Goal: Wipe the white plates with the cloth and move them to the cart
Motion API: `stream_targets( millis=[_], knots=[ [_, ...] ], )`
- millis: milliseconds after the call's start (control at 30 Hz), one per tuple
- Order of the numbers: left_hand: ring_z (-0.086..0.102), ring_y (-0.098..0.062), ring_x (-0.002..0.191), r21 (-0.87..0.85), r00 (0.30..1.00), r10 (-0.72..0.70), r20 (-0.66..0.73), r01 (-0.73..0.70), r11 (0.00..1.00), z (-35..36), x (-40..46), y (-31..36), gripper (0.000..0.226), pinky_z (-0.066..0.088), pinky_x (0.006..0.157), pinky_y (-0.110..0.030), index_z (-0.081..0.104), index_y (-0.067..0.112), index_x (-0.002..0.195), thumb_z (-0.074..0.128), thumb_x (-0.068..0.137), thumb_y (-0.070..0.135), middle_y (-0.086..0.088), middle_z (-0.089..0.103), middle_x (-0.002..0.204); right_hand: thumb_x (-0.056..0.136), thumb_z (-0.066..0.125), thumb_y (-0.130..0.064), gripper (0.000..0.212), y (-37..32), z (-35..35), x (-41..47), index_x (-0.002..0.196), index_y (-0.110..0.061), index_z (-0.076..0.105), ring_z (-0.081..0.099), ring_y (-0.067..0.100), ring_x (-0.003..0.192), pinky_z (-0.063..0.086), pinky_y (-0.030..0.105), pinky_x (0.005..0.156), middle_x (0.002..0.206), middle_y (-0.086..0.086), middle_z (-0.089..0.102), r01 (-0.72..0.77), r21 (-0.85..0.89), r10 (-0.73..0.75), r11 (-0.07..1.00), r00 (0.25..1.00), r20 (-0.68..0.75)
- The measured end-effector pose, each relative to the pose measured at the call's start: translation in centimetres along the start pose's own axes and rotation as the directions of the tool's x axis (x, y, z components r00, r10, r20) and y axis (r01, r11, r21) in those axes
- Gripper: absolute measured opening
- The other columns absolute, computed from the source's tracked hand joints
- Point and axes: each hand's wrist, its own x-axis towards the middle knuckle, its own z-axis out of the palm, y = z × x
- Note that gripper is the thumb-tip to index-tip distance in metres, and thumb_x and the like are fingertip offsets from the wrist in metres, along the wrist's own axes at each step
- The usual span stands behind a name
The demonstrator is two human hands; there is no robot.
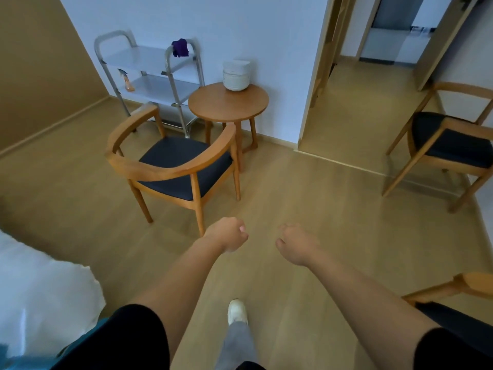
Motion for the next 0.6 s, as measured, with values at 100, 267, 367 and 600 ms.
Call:
stream_targets(
  millis=[100, 267, 367, 600],
  knots=[
    [0.058, -0.023, 0.099, -0.027, 1.0, -0.005, -0.009, 0.005, 1.0, -1.6, 4.7, -0.9, 0.028, 0.05, 0.084, -0.036, 0.059, 0.018, 0.113, 0.042, 0.095, 0.03, -0.004, 0.062, 0.11, 0.098, 0.035, -0.024, 0.041, 0.6, -1.5, 5.3, 0.13, -0.001, 0.048, 0.044, 0.032, 0.124, 0.037, 0.035, 0.1, 0.134, 0.018, 0.048, 0.019, -0.023, -0.019, 1.0, 1.0, 0.006],
    [0.058, -0.022, 0.098, -0.042, 1.0, -0.019, -0.017, 0.018, 0.999, -6.1, 13.2, -2.2, 0.027, 0.051, 0.083, -0.036, 0.06, 0.017, 0.109, 0.042, 0.094, 0.031, -0.003, 0.062, 0.108, 0.098, 0.034, -0.025, 0.039, 1.1, -5.5, 14.6, 0.125, -0.001, 0.05, 0.044, 0.031, 0.122, 0.038, 0.033, 0.095, 0.131, 0.017, 0.05, 0.021, -0.046, -0.021, 0.999, 1.0, 0.012],
    [0.058, -0.022, 0.099, -0.055, 0.999, -0.036, -0.015, 0.035, 0.998, -9.2, 18.2, -2.8, 0.027, 0.051, 0.084, -0.037, 0.059, 0.016, 0.109, 0.042, 0.094, 0.031, -0.002, 0.062, 0.109, 0.099, 0.033, -0.025, 0.043, 1.3, -8.0, 20.2, 0.131, 0.0, 0.046, 0.04, 0.029, 0.128, 0.036, 0.033, 0.099, 0.14, 0.016, 0.044, 0.021, -0.049, -0.02, 0.999, 0.999, 0.04],
    [0.056, -0.022, 0.107, -0.032, 1.0, -0.018, 0.014, 0.019, 0.999, -14.6, 27.3, -3.2, 0.032, 0.049, 0.087, -0.037, 0.057, 0.016, 0.119, 0.039, 0.097, 0.029, -0.002, 0.06, 0.116, 0.098, 0.035, -0.023, 0.033, 1.9, -12.0, 30.2, 0.116, -0.003, 0.053, 0.047, 0.032, 0.118, 0.04, 0.033, 0.09, 0.123, 0.017, 0.053, 0.06, -0.019, -0.059, 0.998, 0.997, 0.045]
  ],
)
